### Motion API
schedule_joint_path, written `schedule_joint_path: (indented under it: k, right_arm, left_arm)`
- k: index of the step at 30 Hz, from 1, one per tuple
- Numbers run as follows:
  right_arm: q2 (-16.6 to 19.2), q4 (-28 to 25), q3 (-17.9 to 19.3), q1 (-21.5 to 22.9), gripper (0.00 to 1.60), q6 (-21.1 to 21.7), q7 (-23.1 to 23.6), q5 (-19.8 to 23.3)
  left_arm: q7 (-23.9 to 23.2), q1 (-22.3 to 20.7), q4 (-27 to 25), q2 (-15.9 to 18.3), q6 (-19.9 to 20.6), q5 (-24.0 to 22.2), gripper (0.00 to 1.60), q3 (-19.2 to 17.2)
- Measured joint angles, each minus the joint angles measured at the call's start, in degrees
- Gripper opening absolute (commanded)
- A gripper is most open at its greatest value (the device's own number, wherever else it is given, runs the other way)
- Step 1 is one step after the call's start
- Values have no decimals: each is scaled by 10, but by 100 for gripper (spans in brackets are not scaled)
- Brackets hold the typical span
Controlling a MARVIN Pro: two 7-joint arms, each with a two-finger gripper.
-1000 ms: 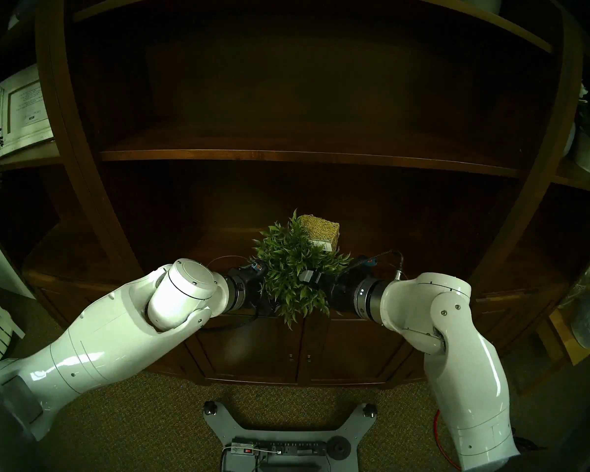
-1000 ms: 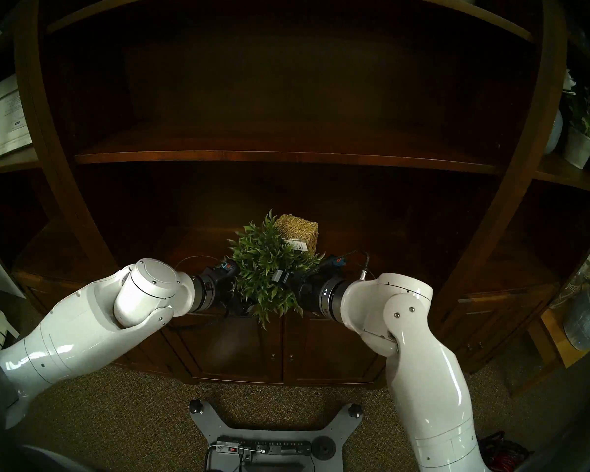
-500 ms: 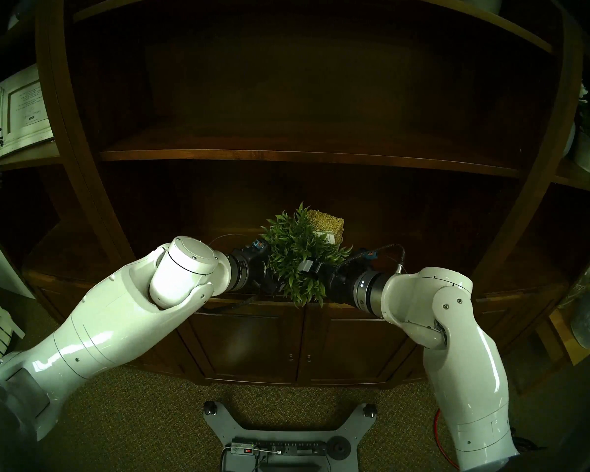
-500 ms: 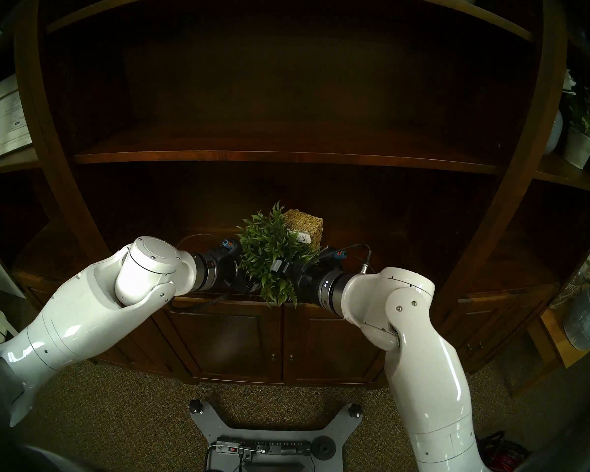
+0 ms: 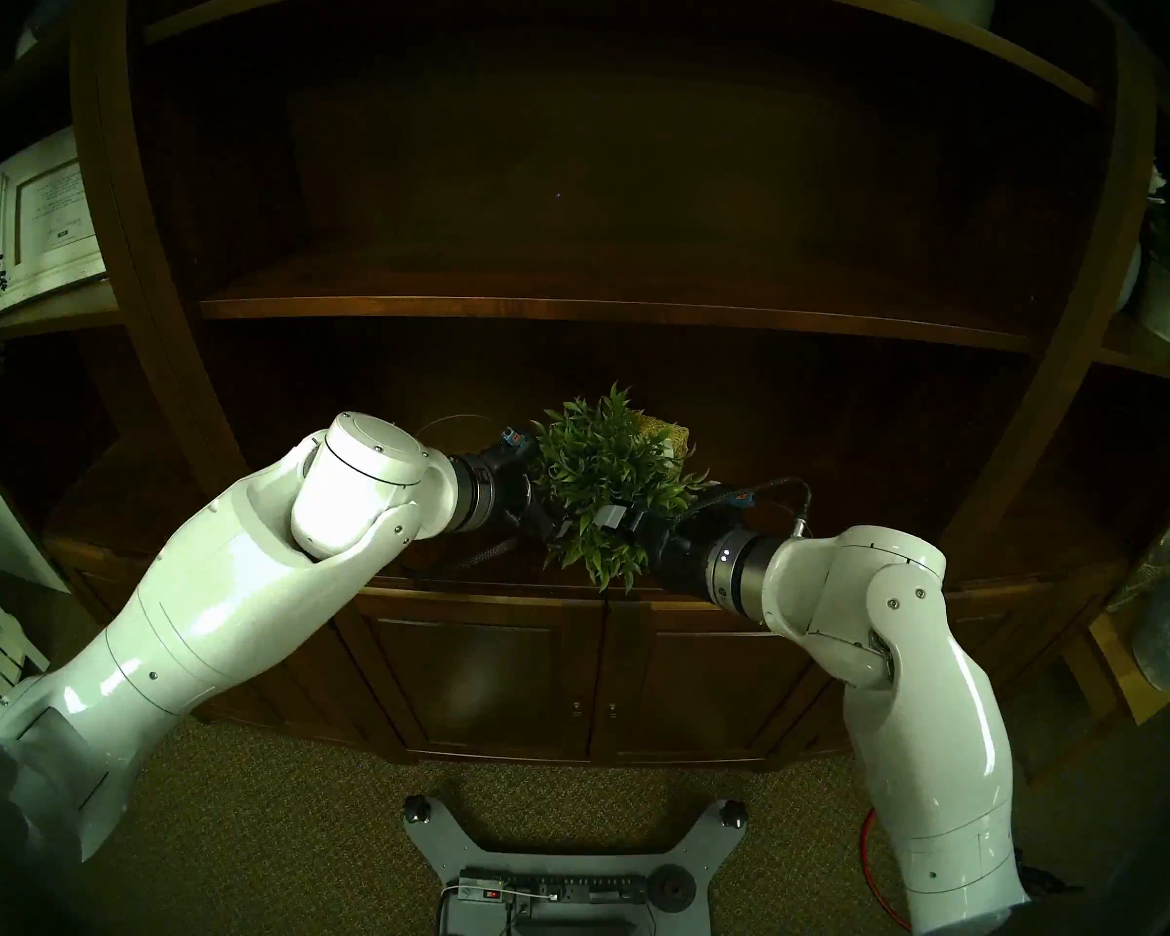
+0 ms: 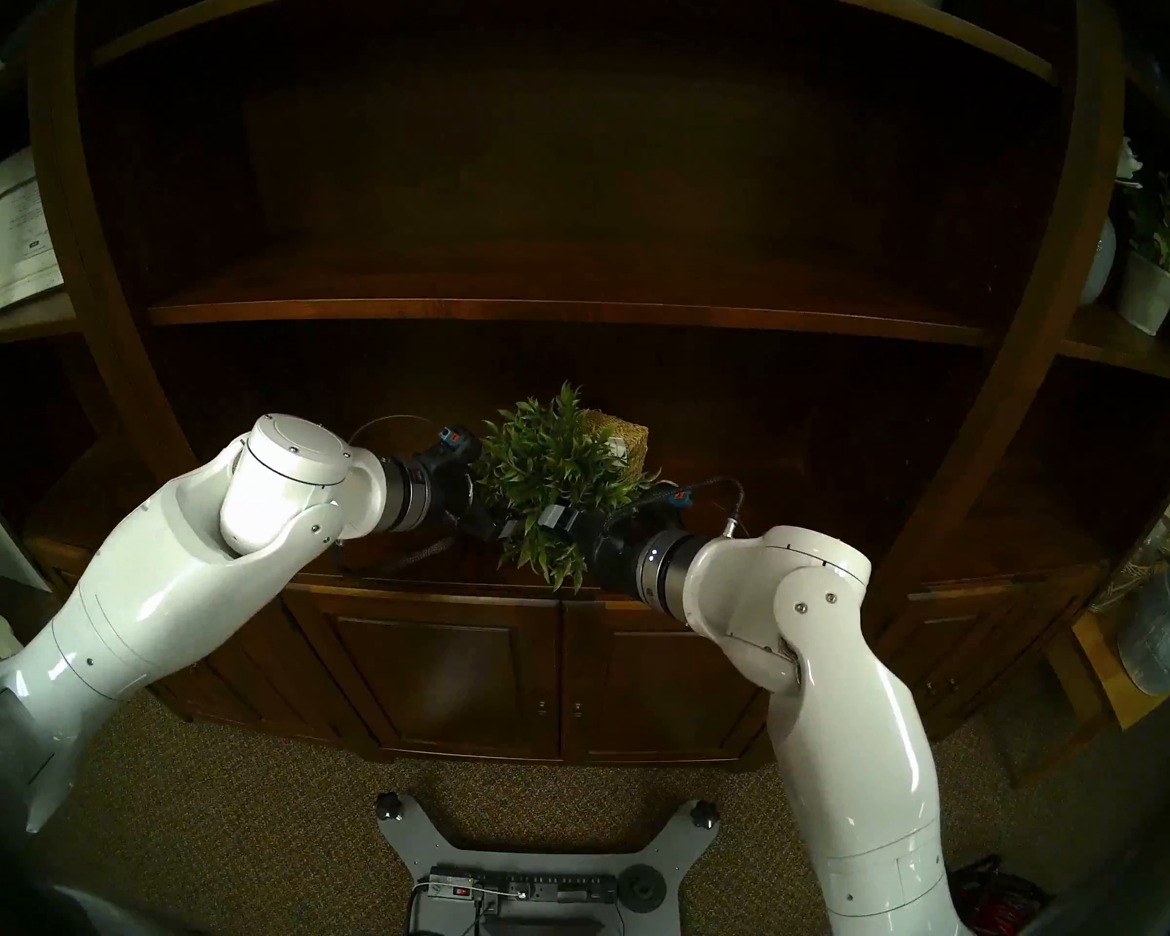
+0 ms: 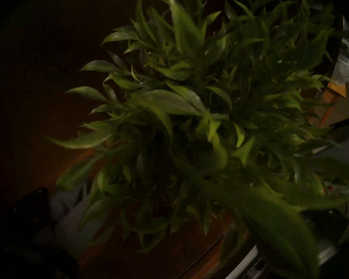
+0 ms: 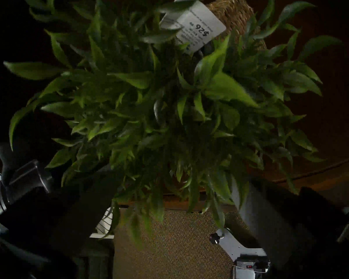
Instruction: Place the fake decorative plant upright
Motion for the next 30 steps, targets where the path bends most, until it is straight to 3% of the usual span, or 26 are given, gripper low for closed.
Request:
schedule_joint_path:
  k: [12, 30]
  right_arm:
    - [-17, 4, 27, 15, 160, -22, 25, 21]
    - [-39, 42, 42, 72, 160, -48, 33, 32]
  left_arm:
    - [-4, -34, 6, -22, 25, -6, 160, -13]
    - [-3, -97, 26, -54, 26, -5, 160, -28]
